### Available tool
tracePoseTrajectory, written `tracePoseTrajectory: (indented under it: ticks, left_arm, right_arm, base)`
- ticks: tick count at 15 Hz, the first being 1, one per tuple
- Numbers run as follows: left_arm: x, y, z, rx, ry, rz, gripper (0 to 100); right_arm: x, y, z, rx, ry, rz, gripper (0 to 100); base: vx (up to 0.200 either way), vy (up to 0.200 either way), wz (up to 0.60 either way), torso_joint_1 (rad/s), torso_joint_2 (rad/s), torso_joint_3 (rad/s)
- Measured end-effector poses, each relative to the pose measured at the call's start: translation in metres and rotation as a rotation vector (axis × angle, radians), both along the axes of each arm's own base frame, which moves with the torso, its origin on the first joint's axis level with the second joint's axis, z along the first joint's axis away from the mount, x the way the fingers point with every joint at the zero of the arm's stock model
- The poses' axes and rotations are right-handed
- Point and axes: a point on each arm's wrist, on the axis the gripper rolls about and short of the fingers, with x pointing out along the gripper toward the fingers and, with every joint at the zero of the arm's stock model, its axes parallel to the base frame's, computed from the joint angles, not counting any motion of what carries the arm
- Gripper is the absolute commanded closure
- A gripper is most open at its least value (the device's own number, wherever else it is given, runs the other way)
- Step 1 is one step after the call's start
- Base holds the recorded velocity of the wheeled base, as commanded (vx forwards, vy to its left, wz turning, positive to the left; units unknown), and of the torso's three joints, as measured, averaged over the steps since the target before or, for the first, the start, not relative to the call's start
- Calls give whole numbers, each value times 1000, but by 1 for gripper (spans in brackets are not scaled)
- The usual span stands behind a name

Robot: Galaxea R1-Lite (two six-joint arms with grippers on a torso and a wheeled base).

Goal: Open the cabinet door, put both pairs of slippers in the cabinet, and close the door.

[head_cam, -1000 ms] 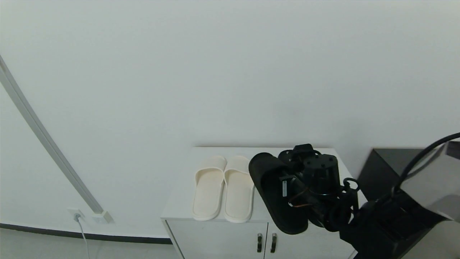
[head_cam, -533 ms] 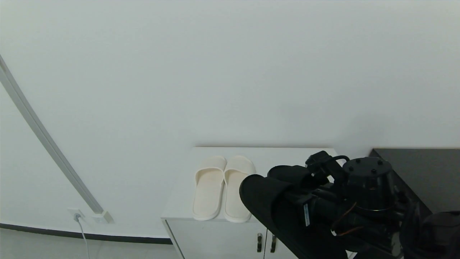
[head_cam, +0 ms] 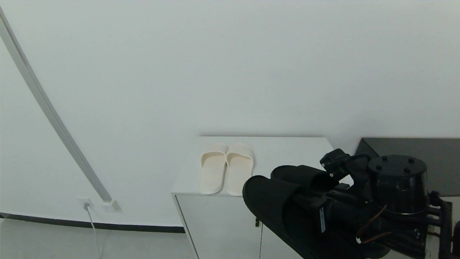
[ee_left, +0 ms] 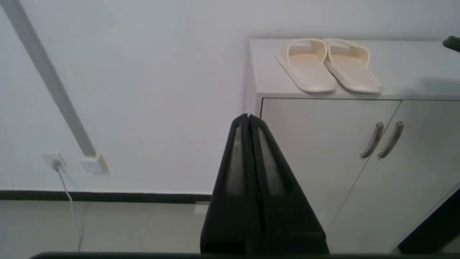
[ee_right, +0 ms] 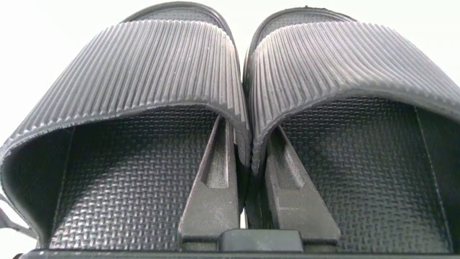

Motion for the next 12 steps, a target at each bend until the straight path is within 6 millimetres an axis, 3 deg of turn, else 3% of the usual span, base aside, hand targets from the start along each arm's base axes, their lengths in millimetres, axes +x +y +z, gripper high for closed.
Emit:
tracePoseTrajectory:
  ticks: [12]
  left_arm:
    - [0, 0, 0, 0, 0, 1, 100]
  right_arm:
    - [-9, -3, -2, -6, 2, 41, 100]
  base:
    - [0, 0, 0, -5, 8, 7]
